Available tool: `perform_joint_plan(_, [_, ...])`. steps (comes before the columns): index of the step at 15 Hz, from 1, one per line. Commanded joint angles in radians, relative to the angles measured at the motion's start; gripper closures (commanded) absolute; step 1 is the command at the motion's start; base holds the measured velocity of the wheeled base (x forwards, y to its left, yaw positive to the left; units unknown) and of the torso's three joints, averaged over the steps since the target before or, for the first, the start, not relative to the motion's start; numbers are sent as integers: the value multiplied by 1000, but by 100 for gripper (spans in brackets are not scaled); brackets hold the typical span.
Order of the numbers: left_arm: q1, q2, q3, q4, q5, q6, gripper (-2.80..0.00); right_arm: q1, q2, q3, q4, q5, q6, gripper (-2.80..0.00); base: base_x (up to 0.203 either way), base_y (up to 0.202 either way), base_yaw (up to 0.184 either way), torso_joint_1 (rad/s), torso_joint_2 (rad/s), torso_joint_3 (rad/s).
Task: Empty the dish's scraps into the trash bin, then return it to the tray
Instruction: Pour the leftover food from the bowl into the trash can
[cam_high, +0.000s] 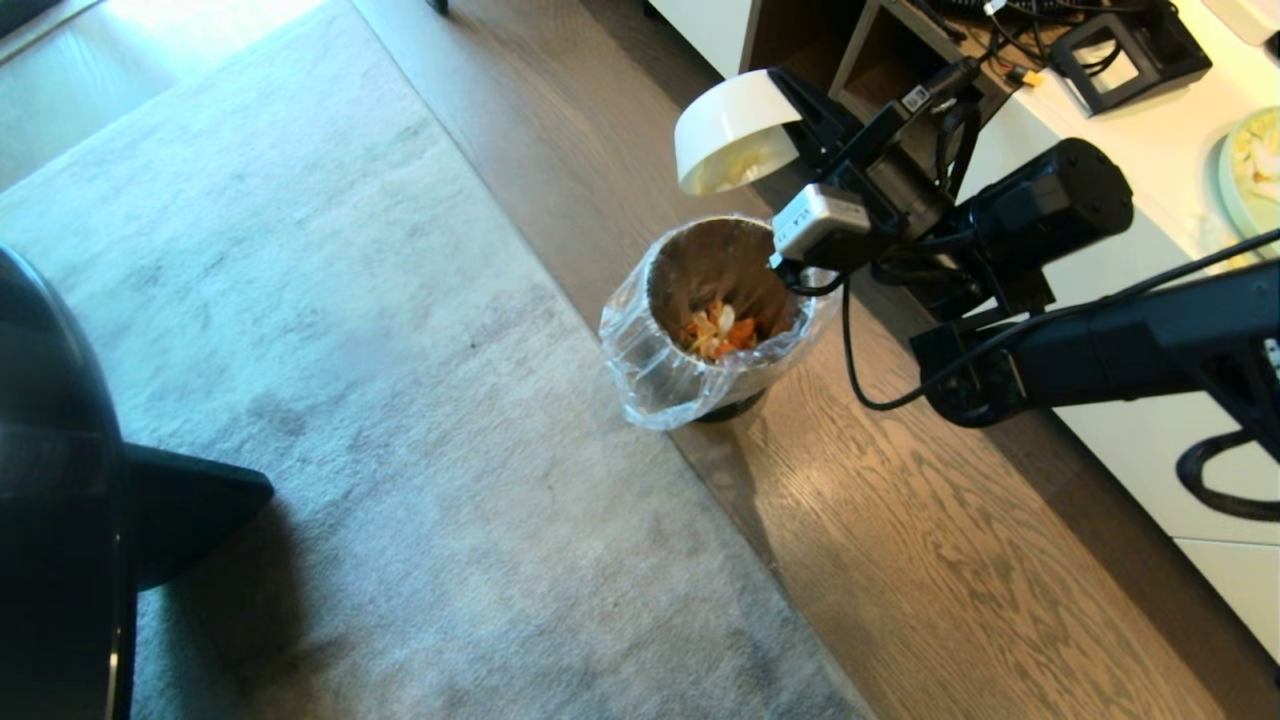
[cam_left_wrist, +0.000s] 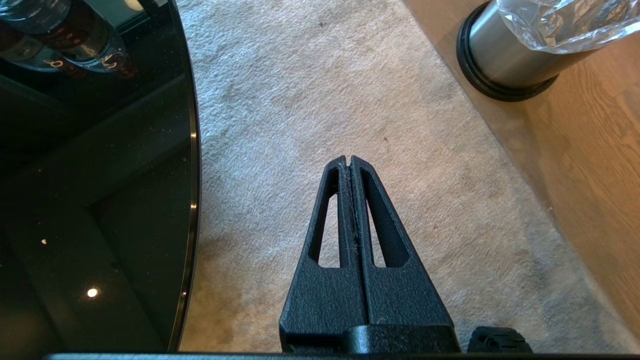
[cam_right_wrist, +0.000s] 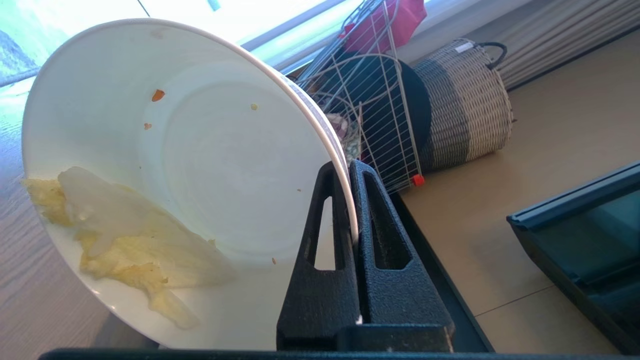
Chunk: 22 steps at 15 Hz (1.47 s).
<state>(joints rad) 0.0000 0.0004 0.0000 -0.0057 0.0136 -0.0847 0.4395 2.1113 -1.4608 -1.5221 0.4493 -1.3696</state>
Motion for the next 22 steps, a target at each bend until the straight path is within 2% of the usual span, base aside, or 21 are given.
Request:
perform_joint_plan(1, [0, 0, 0, 0, 0, -1, 0, 15, -10, 1, -46, 3, -8, 0, 0, 0, 0, 0, 0, 0])
perform_joint_plan(12, [0, 0, 0, 0, 0, -1, 0, 52, -66, -16, -46, 22, -14, 0, 0, 0, 0, 0, 0, 0])
perform_joint_plan(22, [0, 0, 0, 0, 0, -1, 0, 56, -165, 46, -46, 26, -27, 0, 0, 0, 0, 0, 0, 0])
